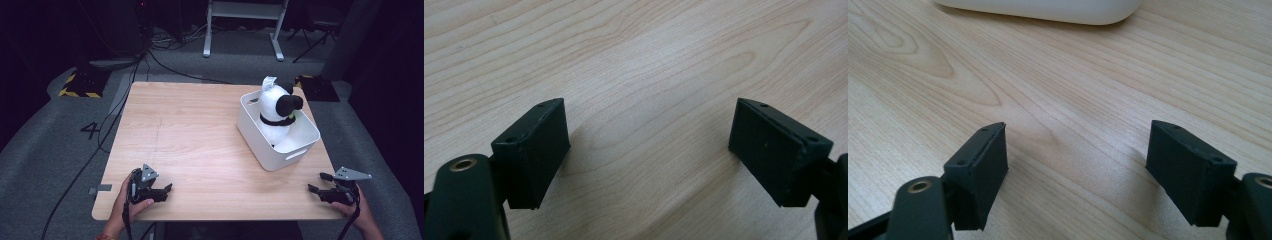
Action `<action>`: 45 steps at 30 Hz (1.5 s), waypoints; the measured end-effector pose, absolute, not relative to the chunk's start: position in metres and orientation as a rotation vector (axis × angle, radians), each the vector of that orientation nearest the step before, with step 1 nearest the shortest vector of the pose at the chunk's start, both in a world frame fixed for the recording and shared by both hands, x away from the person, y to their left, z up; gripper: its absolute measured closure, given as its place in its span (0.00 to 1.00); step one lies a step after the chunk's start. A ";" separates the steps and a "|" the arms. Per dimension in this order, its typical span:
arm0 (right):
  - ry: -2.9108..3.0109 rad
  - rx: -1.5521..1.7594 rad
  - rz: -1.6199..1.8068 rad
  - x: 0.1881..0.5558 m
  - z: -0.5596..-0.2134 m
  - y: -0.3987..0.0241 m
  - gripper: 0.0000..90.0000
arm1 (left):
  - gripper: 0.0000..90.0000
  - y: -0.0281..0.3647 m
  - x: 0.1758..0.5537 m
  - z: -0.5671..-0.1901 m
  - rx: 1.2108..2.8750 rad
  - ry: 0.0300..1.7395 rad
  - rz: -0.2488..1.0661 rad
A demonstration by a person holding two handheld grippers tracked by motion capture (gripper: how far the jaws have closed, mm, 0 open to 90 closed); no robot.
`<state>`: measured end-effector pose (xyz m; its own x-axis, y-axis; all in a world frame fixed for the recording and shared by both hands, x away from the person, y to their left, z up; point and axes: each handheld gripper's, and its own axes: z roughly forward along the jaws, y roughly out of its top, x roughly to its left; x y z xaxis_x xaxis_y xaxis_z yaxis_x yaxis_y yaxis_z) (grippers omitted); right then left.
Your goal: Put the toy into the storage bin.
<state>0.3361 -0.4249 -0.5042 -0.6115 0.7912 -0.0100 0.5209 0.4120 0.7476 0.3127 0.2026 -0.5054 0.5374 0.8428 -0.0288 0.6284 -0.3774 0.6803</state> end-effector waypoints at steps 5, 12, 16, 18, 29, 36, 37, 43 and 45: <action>2.309 1.129 1.028 0.336 -0.504 -0.425 0.27 | 0.18 0.202 0.312 -0.505 2.128 1.189 0.431; 2.310 1.128 1.029 0.336 -0.504 -0.424 0.26 | 0.17 0.201 0.313 -0.506 2.120 1.197 0.438; 2.311 1.125 1.028 0.336 -0.504 -0.425 0.26 | 0.17 0.201 0.313 -0.506 2.124 1.201 0.440; 2.310 1.128 1.029 0.336 -0.504 -0.424 0.27 | 0.17 0.201 0.313 -0.506 2.121 1.200 0.435; 2.319 1.123 1.035 0.336 -0.504 -0.425 0.26 | 0.17 0.201 0.314 -0.506 2.124 1.199 0.441; 2.321 1.121 1.038 0.336 -0.504 -0.425 0.26 | 0.17 0.201 0.313 -0.506 2.119 1.208 0.438; 2.322 1.119 1.037 0.336 -0.504 -0.425 0.26 | 0.17 0.201 0.313 -0.506 2.119 1.205 0.439; 2.320 1.121 1.034 0.336 -0.504 -0.425 0.26 | 0.17 0.201 0.313 -0.506 2.118 1.206 0.438; 2.321 1.120 1.035 0.336 -0.504 -0.425 0.26 | 0.17 0.201 0.313 -0.506 2.119 1.206 0.437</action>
<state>0.3363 -0.4250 -0.5042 -0.6195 0.7850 -0.0069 0.5193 0.4164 0.7463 0.3130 0.2008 -0.5059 0.5209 0.8530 -0.0309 0.6354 -0.3633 0.6814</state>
